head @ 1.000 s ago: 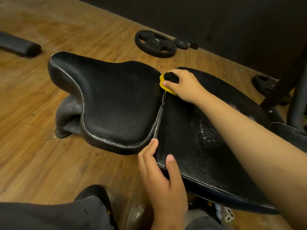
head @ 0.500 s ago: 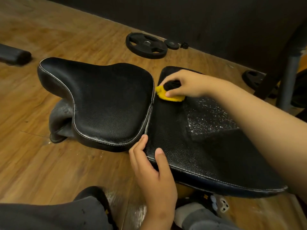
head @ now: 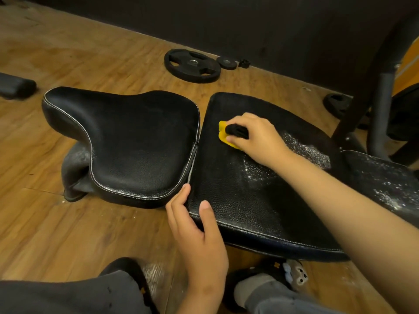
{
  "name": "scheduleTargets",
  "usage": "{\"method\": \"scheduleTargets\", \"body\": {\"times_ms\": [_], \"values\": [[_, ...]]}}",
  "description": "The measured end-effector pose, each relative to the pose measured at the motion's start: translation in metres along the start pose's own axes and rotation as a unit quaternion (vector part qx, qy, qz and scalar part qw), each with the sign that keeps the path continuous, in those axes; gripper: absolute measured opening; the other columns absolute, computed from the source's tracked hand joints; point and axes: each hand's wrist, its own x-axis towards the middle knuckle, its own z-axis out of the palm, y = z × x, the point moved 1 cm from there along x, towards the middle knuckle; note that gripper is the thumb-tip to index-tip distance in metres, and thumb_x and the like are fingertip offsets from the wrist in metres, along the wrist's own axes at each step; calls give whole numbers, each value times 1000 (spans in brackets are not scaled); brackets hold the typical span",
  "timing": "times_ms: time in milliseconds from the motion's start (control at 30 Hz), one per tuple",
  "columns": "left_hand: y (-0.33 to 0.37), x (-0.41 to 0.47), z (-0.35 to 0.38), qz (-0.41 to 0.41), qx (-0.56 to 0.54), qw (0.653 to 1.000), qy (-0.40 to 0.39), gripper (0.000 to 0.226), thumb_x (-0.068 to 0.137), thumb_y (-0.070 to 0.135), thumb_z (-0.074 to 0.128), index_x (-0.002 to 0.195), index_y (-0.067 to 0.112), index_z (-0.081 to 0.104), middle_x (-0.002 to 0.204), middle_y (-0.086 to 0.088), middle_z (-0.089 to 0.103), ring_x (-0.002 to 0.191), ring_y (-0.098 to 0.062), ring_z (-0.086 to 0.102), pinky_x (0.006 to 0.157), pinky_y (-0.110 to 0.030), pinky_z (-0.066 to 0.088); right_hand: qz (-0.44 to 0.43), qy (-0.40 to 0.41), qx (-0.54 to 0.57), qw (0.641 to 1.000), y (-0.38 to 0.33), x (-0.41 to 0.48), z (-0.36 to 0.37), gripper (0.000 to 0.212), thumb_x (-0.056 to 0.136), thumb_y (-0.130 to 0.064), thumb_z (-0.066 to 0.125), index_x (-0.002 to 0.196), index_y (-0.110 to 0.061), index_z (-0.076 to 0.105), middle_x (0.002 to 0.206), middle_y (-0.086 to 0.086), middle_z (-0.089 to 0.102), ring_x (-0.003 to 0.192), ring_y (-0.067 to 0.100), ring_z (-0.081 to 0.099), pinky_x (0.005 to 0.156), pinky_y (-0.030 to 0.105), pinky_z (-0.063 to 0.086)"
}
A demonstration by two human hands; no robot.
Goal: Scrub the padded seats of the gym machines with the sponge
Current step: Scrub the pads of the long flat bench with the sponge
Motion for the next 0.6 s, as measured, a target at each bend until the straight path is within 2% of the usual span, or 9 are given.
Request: {"method": "scheduleTargets", "body": {"times_ms": [100,200,300,367,500,600], "values": [[0,0,-1,3,7,1000,-5,38,88,40,42,124,30,48,123,21,50,120,4,45,98,-6,32,17,17,1,1000,22,-8,-12,29,85,-22,71,113,-18,67,105,4,63,101,20,58,88,32,42],[-2,0,-2,6,19,1000,-13,37,89,39,42,124,30,47,124,19,50,121,3,44,100,-8,33,113,54,-37,991,61,0,-27,29,88,-22,66,116,-15,64,114,8,64,109,25,57,90,31,39],[-2,0,-3,9,20,1000,-15,37,90,40,42,125,30,47,125,16,51,122,-1,45,102,-12,34,227,95,-67,967,95,-5,-38,30,91,-22,62,119,-12,62,116,13,65,110,32,57,90,38,43],[-2,-1,-2,8,19,1000,-13,37,89,40,42,125,31,47,124,14,51,122,-2,45,103,-13,34,268,106,-83,954,103,-12,-40,31,92,-24,61,120,-12,61,116,15,64,110,34,57,90,41,44],[-2,-2,1,9,21,1000,5,38,89,39,41,125,27,48,122,17,50,117,5,45,97,-6,32,234,102,-88,963,86,-25,-32,30,91,-26,62,119,-15,63,113,12,65,107,32,58,83,35,43],[-2,-3,1,0,15,1000,8,37,91,36,42,125,25,49,120,16,50,114,3,47,94,-7,34,185,89,-89,975,60,-36,-23,32,91,-28,62,121,-18,62,113,9,60,106,30,57,81,32,42]]}}
